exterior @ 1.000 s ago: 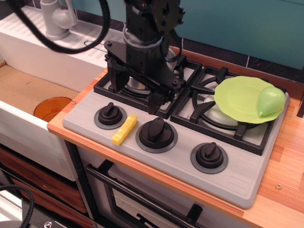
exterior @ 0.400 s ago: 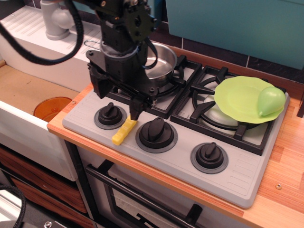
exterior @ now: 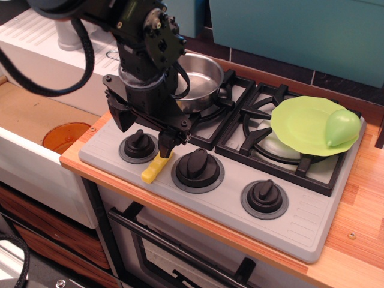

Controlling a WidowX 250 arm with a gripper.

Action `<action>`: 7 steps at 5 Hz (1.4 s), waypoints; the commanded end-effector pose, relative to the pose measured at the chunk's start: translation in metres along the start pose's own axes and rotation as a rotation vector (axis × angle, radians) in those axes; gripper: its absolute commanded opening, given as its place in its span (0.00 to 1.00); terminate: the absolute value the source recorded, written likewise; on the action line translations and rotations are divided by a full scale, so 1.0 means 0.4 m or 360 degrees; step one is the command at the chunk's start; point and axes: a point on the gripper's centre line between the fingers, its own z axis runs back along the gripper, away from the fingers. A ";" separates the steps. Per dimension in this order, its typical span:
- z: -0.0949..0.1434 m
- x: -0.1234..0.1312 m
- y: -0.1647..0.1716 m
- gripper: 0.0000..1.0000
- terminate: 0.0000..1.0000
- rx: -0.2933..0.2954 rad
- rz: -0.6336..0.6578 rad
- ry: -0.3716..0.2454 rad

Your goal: Put smallpear on plate and fry in pot or pan on stove

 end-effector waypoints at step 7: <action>-0.066 -0.026 -0.035 0.00 0.00 -0.0046 0.0018 -0.0006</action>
